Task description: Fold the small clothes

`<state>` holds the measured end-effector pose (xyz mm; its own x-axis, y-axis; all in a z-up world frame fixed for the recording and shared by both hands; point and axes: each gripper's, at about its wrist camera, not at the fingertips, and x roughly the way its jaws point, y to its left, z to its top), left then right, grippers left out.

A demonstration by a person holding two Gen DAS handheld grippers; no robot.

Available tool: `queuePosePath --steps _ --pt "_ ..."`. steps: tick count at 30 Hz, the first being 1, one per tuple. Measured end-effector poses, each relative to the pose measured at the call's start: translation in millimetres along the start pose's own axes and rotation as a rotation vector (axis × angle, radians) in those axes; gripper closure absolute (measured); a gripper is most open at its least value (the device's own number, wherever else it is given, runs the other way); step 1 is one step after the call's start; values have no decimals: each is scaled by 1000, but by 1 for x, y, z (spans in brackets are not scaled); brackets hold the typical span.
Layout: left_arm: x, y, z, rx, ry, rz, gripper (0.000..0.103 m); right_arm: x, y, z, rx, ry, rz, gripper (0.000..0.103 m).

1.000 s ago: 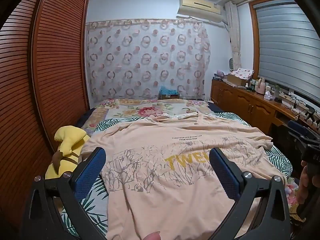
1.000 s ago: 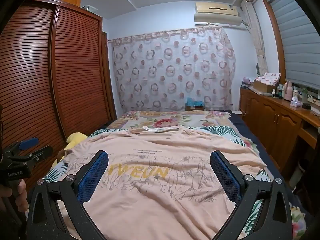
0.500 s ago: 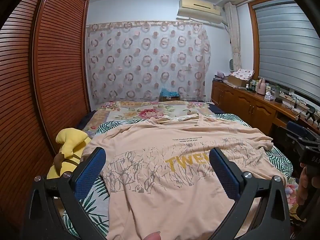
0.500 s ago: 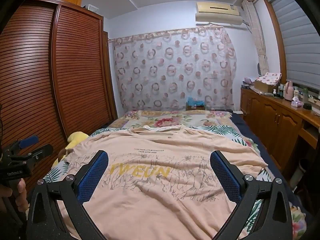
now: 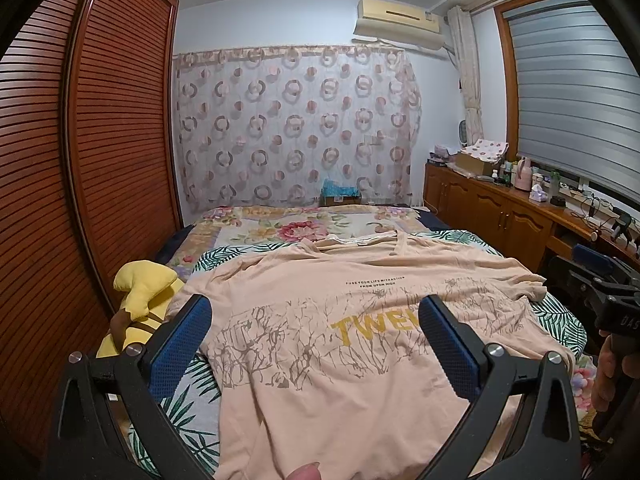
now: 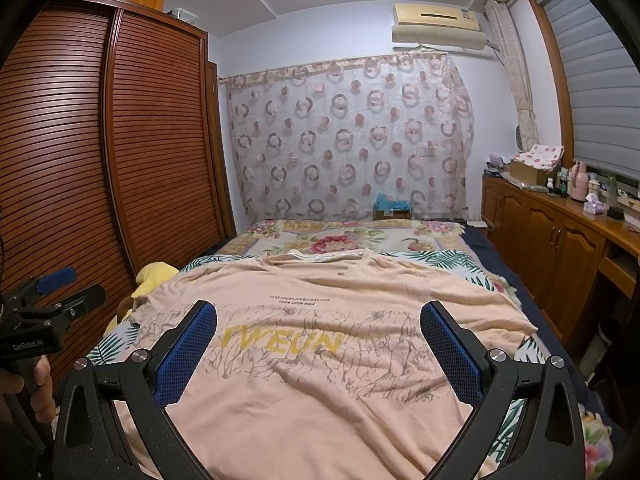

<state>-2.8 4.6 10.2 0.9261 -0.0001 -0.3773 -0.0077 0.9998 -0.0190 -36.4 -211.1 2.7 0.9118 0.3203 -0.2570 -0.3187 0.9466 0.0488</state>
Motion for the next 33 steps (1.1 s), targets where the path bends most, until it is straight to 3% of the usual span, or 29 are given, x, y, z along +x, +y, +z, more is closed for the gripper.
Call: queuePosePath --steps 33 --pt "-7 0 8 9 -14 4 0 0 2 1 -5 -2 0 1"
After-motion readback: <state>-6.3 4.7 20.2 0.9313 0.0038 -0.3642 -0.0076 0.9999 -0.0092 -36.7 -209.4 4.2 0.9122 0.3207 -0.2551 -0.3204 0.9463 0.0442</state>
